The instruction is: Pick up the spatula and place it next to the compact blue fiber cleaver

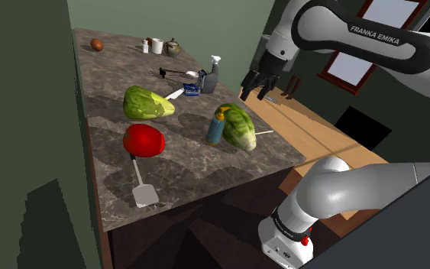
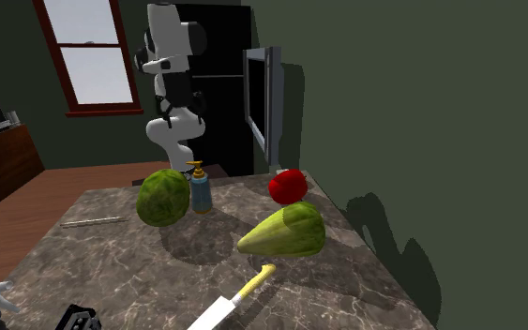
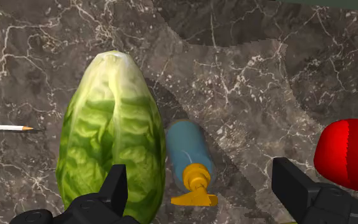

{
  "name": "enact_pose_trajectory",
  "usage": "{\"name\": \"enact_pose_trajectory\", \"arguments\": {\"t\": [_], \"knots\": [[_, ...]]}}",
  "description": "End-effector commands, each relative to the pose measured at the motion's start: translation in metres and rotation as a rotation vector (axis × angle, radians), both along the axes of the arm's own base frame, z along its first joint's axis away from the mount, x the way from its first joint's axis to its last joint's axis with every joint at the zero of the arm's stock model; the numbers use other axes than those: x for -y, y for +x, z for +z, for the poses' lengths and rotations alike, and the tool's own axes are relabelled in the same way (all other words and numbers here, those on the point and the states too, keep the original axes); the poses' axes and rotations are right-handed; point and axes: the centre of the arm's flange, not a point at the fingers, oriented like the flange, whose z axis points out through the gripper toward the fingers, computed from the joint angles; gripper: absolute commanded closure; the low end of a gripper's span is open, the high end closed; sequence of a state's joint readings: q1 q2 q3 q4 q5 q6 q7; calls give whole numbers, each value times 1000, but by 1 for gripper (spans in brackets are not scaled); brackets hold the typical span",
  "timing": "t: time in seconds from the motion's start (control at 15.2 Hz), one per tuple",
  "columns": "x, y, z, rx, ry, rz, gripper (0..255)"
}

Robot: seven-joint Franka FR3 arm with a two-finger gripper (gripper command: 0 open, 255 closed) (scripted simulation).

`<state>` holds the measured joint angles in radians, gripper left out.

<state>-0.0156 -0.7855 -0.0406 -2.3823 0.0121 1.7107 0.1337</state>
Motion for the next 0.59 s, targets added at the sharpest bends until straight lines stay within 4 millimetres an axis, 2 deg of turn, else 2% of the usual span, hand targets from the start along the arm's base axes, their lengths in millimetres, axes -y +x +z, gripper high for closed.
{"name": "enact_pose_trajectory", "arguments": {"t": [0.0,0.53], "knots": [[0,0,0,0,0,0,0],[-91,29,-50,-13,-11,-29,0]]}}
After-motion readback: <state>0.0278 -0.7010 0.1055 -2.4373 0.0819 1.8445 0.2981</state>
